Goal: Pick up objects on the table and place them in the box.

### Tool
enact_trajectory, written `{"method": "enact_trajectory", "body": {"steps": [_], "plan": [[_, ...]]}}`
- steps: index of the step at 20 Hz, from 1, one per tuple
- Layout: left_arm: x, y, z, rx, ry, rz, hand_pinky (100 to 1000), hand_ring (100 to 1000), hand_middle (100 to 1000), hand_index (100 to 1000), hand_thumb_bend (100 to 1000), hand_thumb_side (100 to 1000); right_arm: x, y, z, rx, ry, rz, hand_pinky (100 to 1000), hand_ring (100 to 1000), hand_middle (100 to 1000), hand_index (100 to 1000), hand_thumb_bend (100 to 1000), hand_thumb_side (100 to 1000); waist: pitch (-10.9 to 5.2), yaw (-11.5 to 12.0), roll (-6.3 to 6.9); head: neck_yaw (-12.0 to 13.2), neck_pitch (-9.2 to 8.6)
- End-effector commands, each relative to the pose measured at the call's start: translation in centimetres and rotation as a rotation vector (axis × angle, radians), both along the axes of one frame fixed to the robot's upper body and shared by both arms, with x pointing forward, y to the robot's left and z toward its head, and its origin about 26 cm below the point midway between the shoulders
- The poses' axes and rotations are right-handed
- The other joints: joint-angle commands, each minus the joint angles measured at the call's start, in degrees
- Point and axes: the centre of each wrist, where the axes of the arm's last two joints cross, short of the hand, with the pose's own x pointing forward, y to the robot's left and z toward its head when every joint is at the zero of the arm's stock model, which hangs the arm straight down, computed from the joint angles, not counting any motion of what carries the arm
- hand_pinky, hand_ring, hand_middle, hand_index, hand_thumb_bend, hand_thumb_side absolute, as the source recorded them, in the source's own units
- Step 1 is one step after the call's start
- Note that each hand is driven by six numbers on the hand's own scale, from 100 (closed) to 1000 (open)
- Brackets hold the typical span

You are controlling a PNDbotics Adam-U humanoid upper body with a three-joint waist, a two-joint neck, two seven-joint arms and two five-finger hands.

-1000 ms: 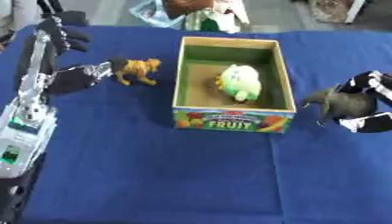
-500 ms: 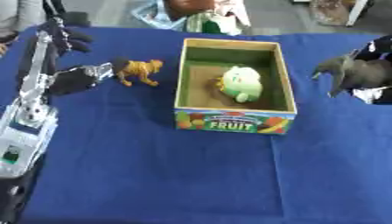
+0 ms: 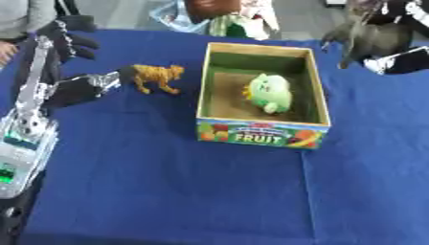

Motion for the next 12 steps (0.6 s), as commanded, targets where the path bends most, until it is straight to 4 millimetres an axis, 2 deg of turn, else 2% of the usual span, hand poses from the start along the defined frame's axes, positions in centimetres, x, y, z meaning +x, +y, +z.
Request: {"method": "enact_trajectory", "body": {"steps": [1, 7, 12], "plan": [[0.0, -0.5, 1.2, 0.004, -0.034, -0.032, 610, 637, 674, 779, 854, 251, 1.1, 0.3, 0.5, 0.004, -0.01, -0.037, 153, 271, 307, 426, 333, 100, -0.64, 0.59, 0.11, -0.97, -0.68], [0.1, -1.3, 1.7, -0.002, -0.049, -0.07, 610, 637, 675, 779, 854, 251, 2.8, 1.7, -2.2, 0.026, 0.022, -0.115, 190, 300, 335, 456, 354, 100, 0.01, 2.77, 0.55, -2.57, -1.45], [0.2, -1.8, 1.9, -0.007, -0.051, -0.092, 610, 637, 675, 779, 854, 252, 3.4, 3.6, -4.1, 0.026, 0.033, -0.138, 204, 314, 348, 470, 366, 100, 0.42, 3.92, 0.97, -3.74, -1.66]]}}
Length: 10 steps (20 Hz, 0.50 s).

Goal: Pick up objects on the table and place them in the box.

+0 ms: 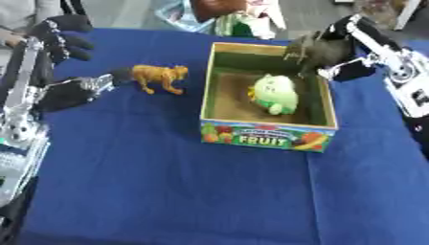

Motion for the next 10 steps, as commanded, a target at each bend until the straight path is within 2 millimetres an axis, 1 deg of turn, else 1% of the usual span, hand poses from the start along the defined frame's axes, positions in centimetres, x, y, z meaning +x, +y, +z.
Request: {"method": "enact_trajectory", "body": {"steps": [1, 7, 8, 10], "plan": [[-0.1, -0.3, 1.1, 0.007, -0.034, -0.024, 610, 638, 675, 779, 854, 252, 0.4, 1.0, 0.9, -0.004, -0.042, -0.014, 205, 315, 350, 472, 367, 100, -0.84, 0.36, 0.27, -0.81, -0.7], [0.0, -0.7, 1.2, 0.0, -0.037, -0.041, 610, 638, 675, 780, 854, 252, 0.5, 2.8, -1.0, -0.025, -0.029, -0.037, 243, 373, 408, 533, 387, 100, -0.52, 1.08, 0.49, -1.55, -0.8], [0.0, -0.8, 1.2, -0.001, -0.036, -0.043, 610, 638, 675, 780, 854, 252, 0.5, 3.0, -1.3, -0.028, -0.028, -0.039, 266, 404, 440, 579, 401, 100, -0.5, 1.12, 0.5, -1.61, -0.77], [0.0, -0.9, 1.2, -0.002, -0.035, -0.045, 610, 638, 675, 780, 854, 252, 0.5, 3.5, -1.7, -0.038, -0.033, -0.041, 280, 419, 454, 599, 405, 100, -0.46, 1.17, 0.49, -1.67, -0.72]]}}
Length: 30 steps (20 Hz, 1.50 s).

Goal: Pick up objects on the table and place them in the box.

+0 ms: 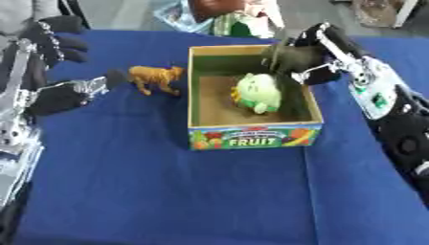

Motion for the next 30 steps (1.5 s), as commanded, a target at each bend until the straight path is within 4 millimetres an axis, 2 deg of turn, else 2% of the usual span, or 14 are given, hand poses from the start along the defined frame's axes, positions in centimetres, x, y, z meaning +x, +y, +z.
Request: {"method": "enact_trajectory", "body": {"steps": [1, 8, 13, 19, 23, 30], "plan": [[-0.1, -0.2, 0.9, 0.005, -0.03, -0.015, 610, 638, 675, 780, 854, 252, 0.0, 1.3, -1.0, -0.035, 0.002, 0.0, 279, 418, 453, 598, 404, 100, -0.5, 0.31, 0.18, -0.23, -0.67], [-0.1, -0.1, 0.8, 0.006, -0.025, -0.011, 610, 639, 676, 780, 854, 252, -0.2, 1.8, 0.6, -0.088, -0.095, 0.021, 274, 413, 447, 584, 400, 100, -0.83, 0.05, 0.02, 0.1, -0.39], [-0.1, 0.2, 0.5, 0.013, -0.014, 0.0, 610, 639, 676, 780, 854, 252, -0.4, 1.9, 4.0, -0.104, -0.178, 0.068, 272, 410, 444, 580, 401, 100, -1.29, -0.58, -0.43, 0.63, 0.02], [-0.2, 0.4, 0.4, 0.019, -0.012, 0.005, 610, 640, 676, 780, 854, 251, -1.6, 3.5, 8.0, -0.127, -0.255, 0.167, 281, 415, 448, 579, 399, 100, -1.66, -0.9, -0.7, 0.71, 0.14], [-0.2, 0.3, 0.4, 0.019, -0.013, 0.001, 611, 640, 676, 779, 854, 250, -2.1, 4.3, 9.0, -0.151, -0.261, 0.2, 285, 418, 450, 580, 398, 100, -1.75, -0.72, -0.67, 0.59, 0.15], [-0.2, 0.4, 0.4, 0.017, -0.014, 0.004, 611, 640, 676, 779, 854, 250, -2.1, 4.2, 9.1, -0.145, -0.258, 0.177, 288, 421, 452, 585, 397, 100, -1.82, -0.45, -0.77, 0.5, -0.04]]}}
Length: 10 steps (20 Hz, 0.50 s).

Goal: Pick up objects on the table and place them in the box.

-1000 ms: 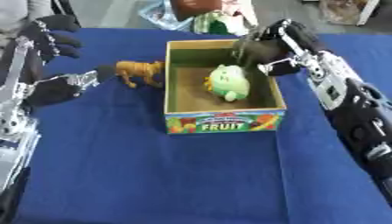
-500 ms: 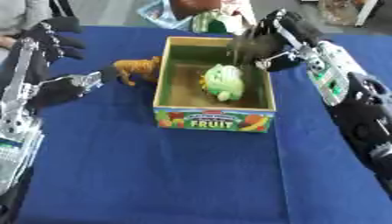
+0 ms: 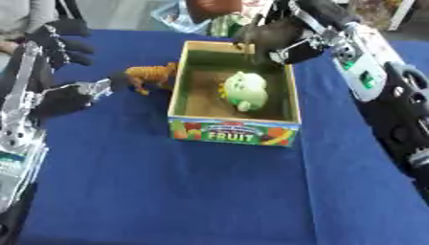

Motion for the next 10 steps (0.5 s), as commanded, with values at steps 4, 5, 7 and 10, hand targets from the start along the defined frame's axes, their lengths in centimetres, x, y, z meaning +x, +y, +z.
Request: {"method": "enact_trajectory", "body": {"steps": [4, 5, 7, 10], "plan": [[-0.2, 0.2, 1.1, 0.015, -0.04, 0.0, 609, 637, 673, 777, 853, 245, -0.1, 0.7, 1.7, 0.041, -0.038, 0.029, 303, 427, 457, 587, 406, 100, -1.19, 0.57, 0.31, -0.69, -0.38], [-0.2, 0.1, 1.2, 0.012, -0.045, -0.003, 608, 636, 672, 777, 853, 244, -0.1, 1.0, 1.5, 0.045, -0.028, 0.039, 306, 430, 459, 590, 409, 100, -1.09, 0.73, 0.41, -0.84, -0.46], [-0.2, 0.1, 1.4, 0.008, -0.051, -0.004, 624, 634, 670, 776, 853, 246, -0.1, 1.5, 0.9, 0.058, -0.007, 0.046, 308, 435, 465, 598, 391, 100, -0.92, 1.04, 0.58, -1.11, -0.62], [-0.2, -0.1, 1.5, -0.002, -0.061, -0.003, 607, 630, 667, 774, 851, 238, 0.2, 2.0, -0.3, 0.105, 0.037, 0.038, 317, 447, 477, 617, 411, 100, -0.58, 1.61, 0.78, -1.64, -0.96]]}}
